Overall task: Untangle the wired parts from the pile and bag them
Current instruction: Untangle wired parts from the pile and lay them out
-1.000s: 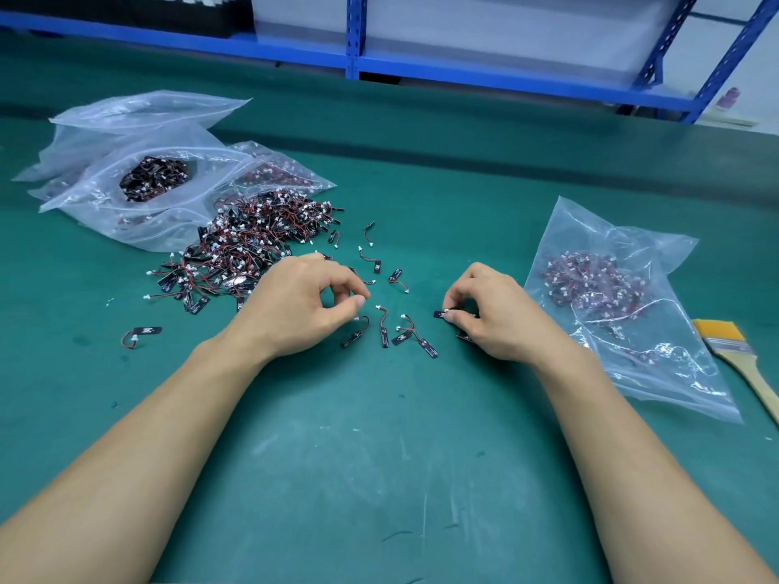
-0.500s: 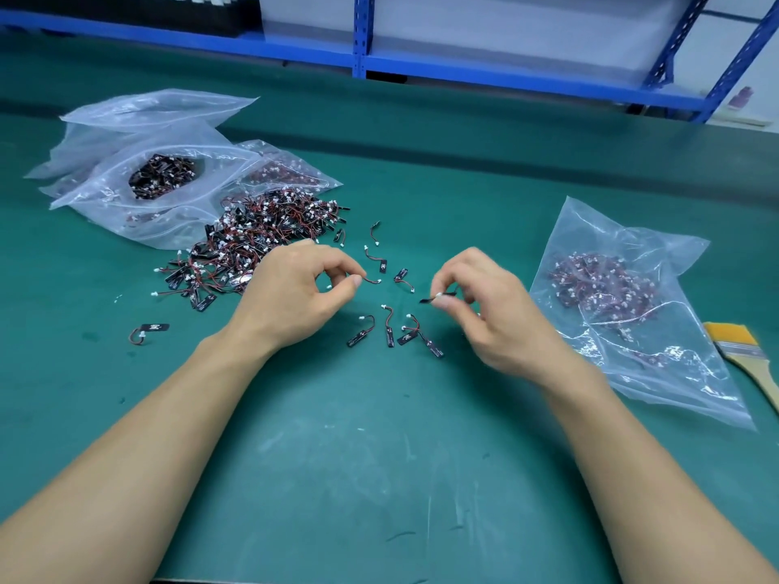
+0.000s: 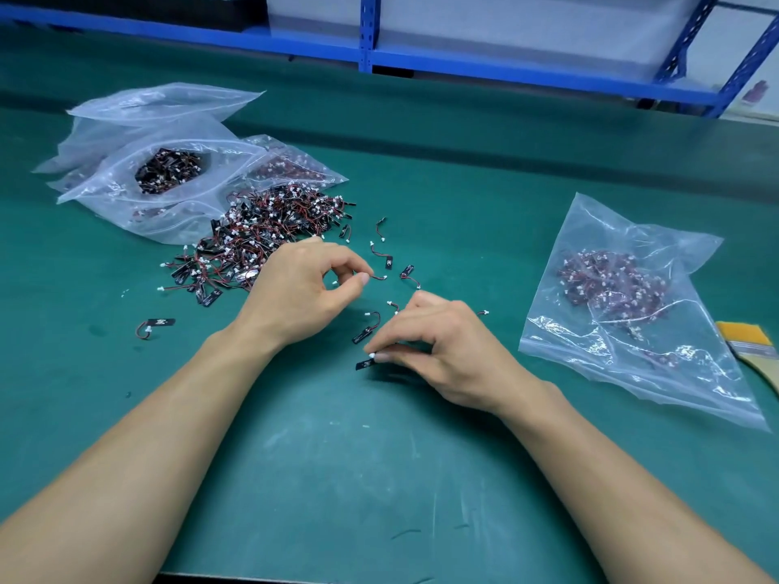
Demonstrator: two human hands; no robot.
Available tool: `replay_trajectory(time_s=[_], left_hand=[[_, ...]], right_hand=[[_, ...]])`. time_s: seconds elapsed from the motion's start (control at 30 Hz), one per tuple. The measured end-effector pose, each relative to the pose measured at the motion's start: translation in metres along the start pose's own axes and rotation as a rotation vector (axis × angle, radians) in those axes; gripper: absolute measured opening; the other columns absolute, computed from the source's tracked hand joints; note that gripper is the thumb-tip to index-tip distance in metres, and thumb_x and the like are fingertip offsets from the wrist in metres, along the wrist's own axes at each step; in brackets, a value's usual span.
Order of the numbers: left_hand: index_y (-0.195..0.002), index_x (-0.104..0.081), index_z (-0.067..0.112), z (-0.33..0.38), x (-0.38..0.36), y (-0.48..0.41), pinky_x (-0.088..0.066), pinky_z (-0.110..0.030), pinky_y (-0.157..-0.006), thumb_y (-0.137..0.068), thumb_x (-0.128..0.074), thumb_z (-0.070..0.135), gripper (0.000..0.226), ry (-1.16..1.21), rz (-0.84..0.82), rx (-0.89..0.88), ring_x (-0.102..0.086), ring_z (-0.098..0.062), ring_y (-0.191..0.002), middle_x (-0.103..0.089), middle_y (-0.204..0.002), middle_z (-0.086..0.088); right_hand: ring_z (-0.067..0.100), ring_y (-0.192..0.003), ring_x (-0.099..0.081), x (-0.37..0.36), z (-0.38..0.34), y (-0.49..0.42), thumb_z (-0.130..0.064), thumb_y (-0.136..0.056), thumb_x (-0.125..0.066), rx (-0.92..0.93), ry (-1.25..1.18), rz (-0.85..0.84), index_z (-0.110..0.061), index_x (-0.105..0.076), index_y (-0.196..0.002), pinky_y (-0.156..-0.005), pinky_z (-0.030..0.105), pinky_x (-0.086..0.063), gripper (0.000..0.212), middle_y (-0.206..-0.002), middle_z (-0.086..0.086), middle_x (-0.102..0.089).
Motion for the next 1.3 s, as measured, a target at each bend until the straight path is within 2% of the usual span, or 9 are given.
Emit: replay_trajectory(time_s=[0.17, 0.37, 0.53, 0.63, 0.77, 0.93, 1.03, 1.17, 1.3], left_hand=[[-0.089, -0.077, 0.020, -0.001, 0.000, 0.000, -0.030, -0.009, -0.068, -0.085, -0.067, 0.024, 0.011, 0.005, 0.001, 0.006, -0.049, 0.008, -0.068, -0.059, -0.067, 0.020], [-0.089, -0.077, 0.020, -0.002, -0.002, 0.000, -0.029, -0.006, -0.068, -0.085, -0.071, 0.020, 0.007, -0.008, -0.011, -0.003, -0.050, 0.010, -0.071, -0.060, -0.068, 0.018], [-0.089, -0.077, 0.021, -0.002, -0.002, 0.000, -0.029, -0.007, -0.067, -0.084, -0.066, 0.027, 0.013, 0.010, -0.004, 0.003, -0.048, 0.013, -0.070, -0.059, -0.068, 0.021], [-0.089, -0.077, 0.021, -0.003, -0.002, 0.000, -0.030, -0.009, -0.067, -0.084, -0.065, 0.027, 0.014, 0.016, -0.002, 0.007, -0.049, 0.012, -0.070, -0.059, -0.068, 0.020], [-0.089, -0.077, 0.022, -0.005, -0.003, 0.001, -0.031, -0.011, -0.067, -0.084, -0.066, 0.028, 0.014, 0.025, 0.004, 0.021, -0.049, 0.010, -0.070, -0.060, -0.068, 0.020], [-0.094, -0.075, 0.028, -0.018, -0.005, 0.001, -0.041, -0.027, -0.073, -0.088, -0.068, 0.027, 0.009, -0.066, 0.012, 0.130, -0.048, 0.004, -0.071, -0.064, -0.071, 0.021], [-0.105, -0.070, 0.030, -0.027, -0.008, 0.002, -0.047, -0.036, -0.087, -0.088, -0.068, 0.032, 0.017, -0.163, -0.008, 0.234, -0.052, -0.012, -0.087, -0.066, -0.082, 0.022], [-0.126, -0.062, 0.028, -0.034, -0.013, 0.001, -0.043, -0.040, -0.094, -0.088, -0.067, 0.036, 0.039, -0.320, -0.056, 0.250, -0.047, -0.022, -0.109, -0.062, -0.116, 0.009], [-0.142, -0.051, 0.029, -0.036, -0.026, -0.002, -0.034, -0.044, -0.100, -0.092, -0.058, 0.041, 0.052, -0.504, -0.143, 0.209, -0.038, -0.025, -0.120, -0.050, -0.136, 0.004]], right_hand=[[0.022, -0.078, -0.063, 0.010, 0.002, 0.002, -0.008, -0.087, -0.077, 0.019, -0.028, 0.017, -0.007, -0.079, -0.091, -0.077, 0.036, -0.047, 0.005, -0.089, 0.003, -0.074], [0.013, -0.078, -0.060, -0.005, -0.002, 0.001, -0.007, -0.088, -0.076, 0.013, -0.034, -0.072, -0.008, -0.079, -0.095, -0.079, 0.019, -0.045, 0.008, -0.086, 0.001, -0.073], [0.007, -0.074, -0.051, -0.002, -0.001, 0.002, -0.010, -0.091, -0.072, -0.033, 0.011, -0.052, -0.011, -0.077, -0.098, -0.072, 0.019, -0.044, 0.009, -0.082, -0.020, -0.059], [0.011, -0.078, -0.055, 0.003, -0.002, 0.004, -0.007, -0.090, -0.073, -0.032, -0.030, -0.062, -0.010, -0.076, -0.093, -0.072, 0.015, -0.040, 0.006, -0.088, -0.012, -0.066], [0.017, -0.071, -0.053, 0.010, 0.000, 0.010, -0.007, -0.085, -0.075, -0.077, -0.073, -0.173, -0.017, -0.078, -0.087, -0.064, 0.019, -0.039, 0.010, -0.092, -0.008, -0.063], [0.025, -0.062, -0.049, 0.015, 0.004, 0.014, -0.016, -0.079, -0.072, -0.127, -0.087, -0.197, -0.020, -0.078, -0.097, -0.061, 0.034, -0.045, 0.020, -0.095, -0.012, -0.062], [0.029, -0.060, -0.048, 0.021, 0.010, 0.015, -0.017, -0.078, -0.066, -0.173, -0.116, -0.118, -0.019, -0.078, -0.091, -0.060, 0.038, -0.045, 0.018, -0.092, -0.008, -0.064], [0.019, -0.057, -0.043, 0.024, 0.016, 0.014, -0.022, -0.081, -0.069, -0.206, -0.090, -0.035, -0.018, -0.078, -0.087, -0.059, 0.022, -0.037, 0.011, -0.088, -0.015, -0.063], [0.013, -0.054, -0.035, 0.028, 0.024, 0.015, -0.024, -0.082, -0.070, -0.248, -0.085, 0.052, -0.019, -0.077, -0.083, -0.057, 0.020, -0.034, 0.009, -0.087, -0.010, -0.064]])
Point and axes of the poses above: each hand's wrist, its own y-axis away from the middle knuckle, its own x-axis out of the back of the hand, z = x × y, the point moved 4 cm from there along -y, towards the middle knuckle
